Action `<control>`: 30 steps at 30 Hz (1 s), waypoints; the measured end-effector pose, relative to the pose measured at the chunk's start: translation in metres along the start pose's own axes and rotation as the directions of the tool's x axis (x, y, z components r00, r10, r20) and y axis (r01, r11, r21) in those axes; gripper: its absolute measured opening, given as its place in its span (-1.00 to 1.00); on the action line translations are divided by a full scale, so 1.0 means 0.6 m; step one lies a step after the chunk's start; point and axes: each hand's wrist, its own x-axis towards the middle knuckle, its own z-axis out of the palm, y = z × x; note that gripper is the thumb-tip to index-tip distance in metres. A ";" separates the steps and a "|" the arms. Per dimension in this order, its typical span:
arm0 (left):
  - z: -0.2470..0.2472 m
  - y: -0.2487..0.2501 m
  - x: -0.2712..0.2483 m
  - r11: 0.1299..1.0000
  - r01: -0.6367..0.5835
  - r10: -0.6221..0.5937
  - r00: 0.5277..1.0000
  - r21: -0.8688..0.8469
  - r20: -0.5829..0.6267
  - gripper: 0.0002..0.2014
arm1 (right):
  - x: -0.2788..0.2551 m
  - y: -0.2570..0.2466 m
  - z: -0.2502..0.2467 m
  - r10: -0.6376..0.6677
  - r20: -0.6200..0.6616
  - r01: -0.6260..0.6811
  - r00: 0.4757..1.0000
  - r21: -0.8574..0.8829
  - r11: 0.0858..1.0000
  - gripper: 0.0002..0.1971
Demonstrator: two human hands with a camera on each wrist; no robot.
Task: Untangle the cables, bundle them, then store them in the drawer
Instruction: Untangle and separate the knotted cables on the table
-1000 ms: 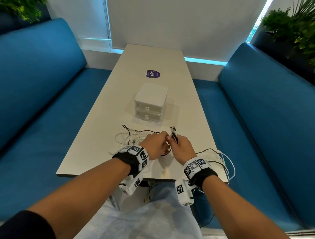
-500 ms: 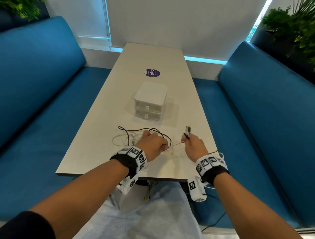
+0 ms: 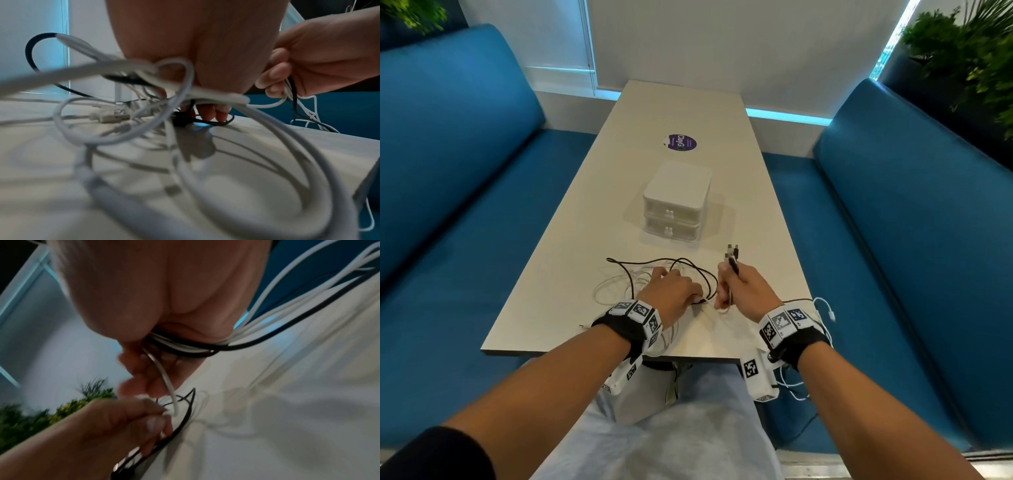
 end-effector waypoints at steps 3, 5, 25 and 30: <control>0.002 0.004 0.004 1.000 -0.013 0.013 1.000 0.026 0.027 -0.79 | 0.001 -0.003 0.018 -0.028 0.036 0.035 0.999 -0.202 0.979 -0.55; 0.003 0.004 0.005 1.000 -0.012 0.010 0.998 0.025 0.056 -0.81 | 0.002 -0.002 0.025 -0.056 0.082 0.085 0.995 -0.404 0.911 -0.52; 0.002 0.023 -0.010 0.982 -0.063 0.065 0.998 0.180 -0.006 -0.64 | 0.009 0.030 -0.049 0.117 -0.290 -0.279 0.950 -0.613 0.739 -0.63; 0.001 0.036 0.000 0.994 -0.052 0.055 0.998 0.100 -0.028 -0.81 | 0.001 0.037 -0.041 0.092 -0.183 -0.166 0.979 -0.446 0.880 -0.75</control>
